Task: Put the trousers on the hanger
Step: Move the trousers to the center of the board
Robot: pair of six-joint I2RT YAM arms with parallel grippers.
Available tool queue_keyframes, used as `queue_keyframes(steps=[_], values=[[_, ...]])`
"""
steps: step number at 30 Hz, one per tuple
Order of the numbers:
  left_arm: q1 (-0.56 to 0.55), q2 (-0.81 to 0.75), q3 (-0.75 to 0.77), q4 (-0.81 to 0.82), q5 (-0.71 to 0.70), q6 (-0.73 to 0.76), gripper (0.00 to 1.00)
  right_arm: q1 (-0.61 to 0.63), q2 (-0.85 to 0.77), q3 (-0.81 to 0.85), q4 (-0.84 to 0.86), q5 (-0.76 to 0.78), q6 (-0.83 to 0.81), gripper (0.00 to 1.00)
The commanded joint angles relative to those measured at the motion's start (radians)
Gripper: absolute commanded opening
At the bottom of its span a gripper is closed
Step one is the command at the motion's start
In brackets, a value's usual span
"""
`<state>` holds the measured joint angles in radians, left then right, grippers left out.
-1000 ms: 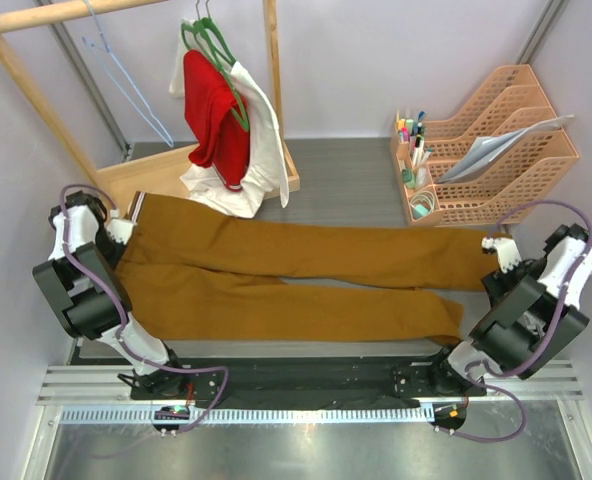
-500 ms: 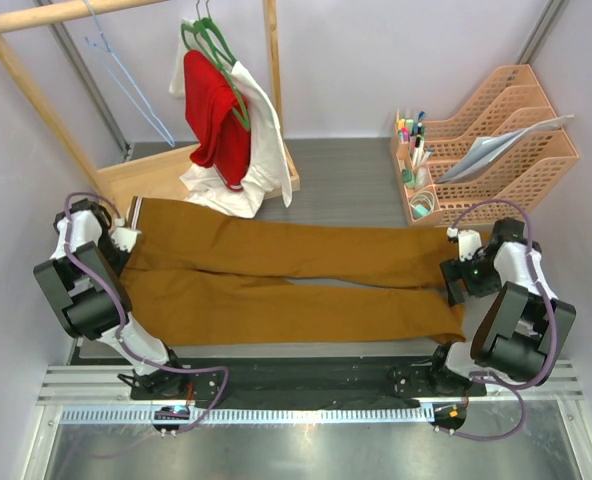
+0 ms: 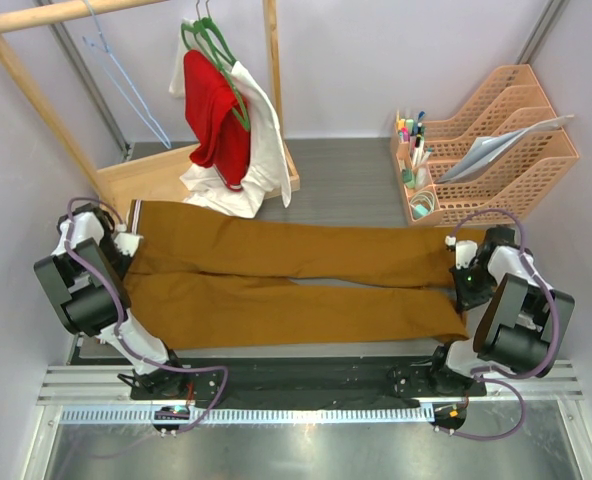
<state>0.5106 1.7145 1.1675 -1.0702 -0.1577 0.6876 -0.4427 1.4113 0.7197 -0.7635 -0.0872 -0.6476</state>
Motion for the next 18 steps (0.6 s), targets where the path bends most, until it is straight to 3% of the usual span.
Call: queue_keyframes(steps=[1,6,9,12,18], values=[[0.000,0.036,0.035,-0.027,0.006,-0.034,0.00,-0.043,-0.026,0.035,-0.028,0.015,-0.023,0.01],[0.014,0.017,0.043,-0.037,0.015,-0.033,0.00,-0.312,-0.120,0.362,-0.225,-0.034,-0.124,0.01],[0.026,0.013,0.064,-0.059,0.030,-0.030,0.00,-0.482,-0.117,0.463,-0.258,-0.022,-0.227,0.01],[0.034,0.005,0.075,-0.065,0.034,-0.013,0.00,-0.566,-0.057,0.466,-0.220,0.015,-0.282,0.01],[0.043,-0.022,0.064,-0.089,0.021,0.038,0.00,-0.571,0.043,0.394,-0.160,0.039,-0.302,0.01]])
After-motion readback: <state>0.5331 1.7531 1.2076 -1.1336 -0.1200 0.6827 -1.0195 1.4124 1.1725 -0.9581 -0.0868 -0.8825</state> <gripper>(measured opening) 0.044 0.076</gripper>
